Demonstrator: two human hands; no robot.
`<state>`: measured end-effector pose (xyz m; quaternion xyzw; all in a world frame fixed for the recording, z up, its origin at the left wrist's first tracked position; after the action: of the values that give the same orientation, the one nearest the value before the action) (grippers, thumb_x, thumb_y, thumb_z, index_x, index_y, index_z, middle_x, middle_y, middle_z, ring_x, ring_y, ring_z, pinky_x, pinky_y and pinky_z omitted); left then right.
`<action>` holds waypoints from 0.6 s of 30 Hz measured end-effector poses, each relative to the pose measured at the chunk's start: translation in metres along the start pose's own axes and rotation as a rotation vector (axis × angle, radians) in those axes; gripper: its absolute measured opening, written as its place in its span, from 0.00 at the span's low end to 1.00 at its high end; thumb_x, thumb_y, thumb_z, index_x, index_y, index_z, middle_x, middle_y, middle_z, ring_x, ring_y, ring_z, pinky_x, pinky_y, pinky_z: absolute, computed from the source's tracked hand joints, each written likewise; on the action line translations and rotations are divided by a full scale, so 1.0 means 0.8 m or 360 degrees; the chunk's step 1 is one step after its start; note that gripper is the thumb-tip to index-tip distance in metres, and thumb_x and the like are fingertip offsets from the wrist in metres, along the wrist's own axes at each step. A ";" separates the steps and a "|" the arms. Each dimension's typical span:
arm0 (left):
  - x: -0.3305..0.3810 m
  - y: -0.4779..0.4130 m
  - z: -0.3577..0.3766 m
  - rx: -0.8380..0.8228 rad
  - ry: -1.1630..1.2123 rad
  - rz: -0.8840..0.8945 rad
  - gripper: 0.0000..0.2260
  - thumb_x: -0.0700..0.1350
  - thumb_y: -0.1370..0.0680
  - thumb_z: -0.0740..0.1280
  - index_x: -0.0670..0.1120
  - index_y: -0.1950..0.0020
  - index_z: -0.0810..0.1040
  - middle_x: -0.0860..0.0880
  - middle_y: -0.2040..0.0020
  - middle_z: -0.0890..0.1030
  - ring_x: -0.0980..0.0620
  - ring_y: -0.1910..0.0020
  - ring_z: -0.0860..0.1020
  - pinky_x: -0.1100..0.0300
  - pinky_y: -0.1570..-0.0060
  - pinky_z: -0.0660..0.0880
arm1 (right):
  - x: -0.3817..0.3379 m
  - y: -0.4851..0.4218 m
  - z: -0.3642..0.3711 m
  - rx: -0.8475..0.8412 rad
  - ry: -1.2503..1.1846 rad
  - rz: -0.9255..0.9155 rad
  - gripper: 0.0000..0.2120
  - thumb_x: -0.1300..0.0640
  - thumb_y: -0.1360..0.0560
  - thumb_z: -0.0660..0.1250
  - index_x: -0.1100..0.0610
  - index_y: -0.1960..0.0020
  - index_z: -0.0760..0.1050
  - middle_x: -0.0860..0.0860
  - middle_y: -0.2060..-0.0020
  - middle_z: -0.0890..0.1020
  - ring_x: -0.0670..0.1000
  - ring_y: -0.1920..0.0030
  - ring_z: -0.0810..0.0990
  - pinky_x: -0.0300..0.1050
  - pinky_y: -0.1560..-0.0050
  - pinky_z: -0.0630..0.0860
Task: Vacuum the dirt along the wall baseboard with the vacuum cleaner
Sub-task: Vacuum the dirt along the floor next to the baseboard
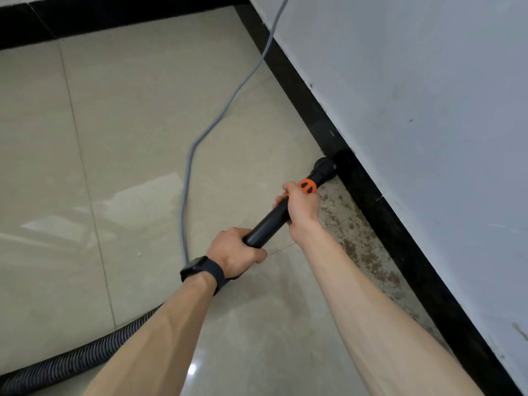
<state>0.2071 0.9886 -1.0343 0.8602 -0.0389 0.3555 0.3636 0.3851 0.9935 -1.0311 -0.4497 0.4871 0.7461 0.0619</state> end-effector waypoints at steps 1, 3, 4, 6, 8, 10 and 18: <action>-0.004 -0.003 0.002 -0.0047 0.0151 -0.0050 0.10 0.50 0.42 0.70 0.48 0.65 0.78 0.50 0.73 0.80 0.51 0.76 0.76 0.62 0.75 0.73 | -0.001 -0.005 0.005 0.0000 0.0087 -0.0012 0.15 0.64 0.24 0.69 0.60 0.42 0.68 0.51 0.71 0.77 0.49 0.73 0.79 0.48 0.65 0.82; -0.008 -0.009 0.007 -0.0142 0.0392 -0.0128 0.11 0.46 0.43 0.71 0.44 0.63 0.79 0.44 0.71 0.81 0.48 0.75 0.77 0.56 0.71 0.76 | -0.004 -0.013 0.014 -0.0015 0.0278 -0.0028 0.20 0.61 0.24 0.70 0.62 0.36 0.68 0.49 0.70 0.80 0.48 0.71 0.82 0.48 0.62 0.83; -0.010 -0.012 0.009 -0.0180 0.0473 -0.0155 0.12 0.44 0.42 0.72 0.42 0.62 0.79 0.43 0.70 0.81 0.46 0.74 0.78 0.54 0.69 0.77 | -0.005 -0.017 0.019 -0.0032 0.0368 -0.0043 0.21 0.59 0.23 0.69 0.63 0.35 0.66 0.49 0.67 0.81 0.46 0.71 0.83 0.45 0.63 0.82; -0.011 -0.017 0.011 -0.0224 0.0583 -0.0185 0.12 0.42 0.42 0.73 0.40 0.61 0.78 0.42 0.70 0.81 0.45 0.73 0.78 0.54 0.68 0.78 | -0.010 -0.023 0.028 -0.0057 0.0510 -0.0085 0.19 0.58 0.22 0.67 0.60 0.36 0.63 0.50 0.62 0.81 0.44 0.71 0.83 0.44 0.64 0.81; -0.010 -0.023 0.011 -0.0235 0.0668 -0.0198 0.12 0.41 0.42 0.73 0.40 0.62 0.78 0.42 0.70 0.80 0.45 0.73 0.79 0.56 0.70 0.77 | -0.015 -0.029 0.038 -0.0071 0.0620 -0.0122 0.17 0.57 0.21 0.66 0.58 0.39 0.60 0.50 0.62 0.80 0.47 0.67 0.84 0.47 0.58 0.84; -0.006 -0.028 0.010 -0.0236 0.0723 -0.0200 0.12 0.41 0.42 0.72 0.40 0.61 0.77 0.42 0.70 0.79 0.45 0.73 0.79 0.57 0.71 0.76 | -0.019 -0.034 0.048 -0.0086 0.0717 -0.0158 0.16 0.56 0.20 0.65 0.57 0.41 0.59 0.48 0.65 0.80 0.50 0.61 0.86 0.52 0.51 0.85; 0.008 -0.055 -0.007 -0.0191 0.0846 -0.0206 0.12 0.41 0.42 0.71 0.39 0.61 0.75 0.40 0.70 0.79 0.44 0.74 0.77 0.55 0.71 0.75 | -0.040 -0.061 0.091 -0.0222 0.0802 -0.0198 0.17 0.55 0.21 0.65 0.57 0.40 0.57 0.48 0.66 0.80 0.53 0.56 0.86 0.55 0.46 0.84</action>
<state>0.2229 1.0259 -1.0539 0.7144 0.0919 0.5418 0.4333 0.3851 1.0869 -1.0319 -0.6535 0.4060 0.6371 -0.0468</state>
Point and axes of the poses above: each hand's wrist, its own y-axis away from the middle knuckle, its own z-axis out of the palm, x = y × z, the point moved 9 cm from there along -y, towards the middle knuckle
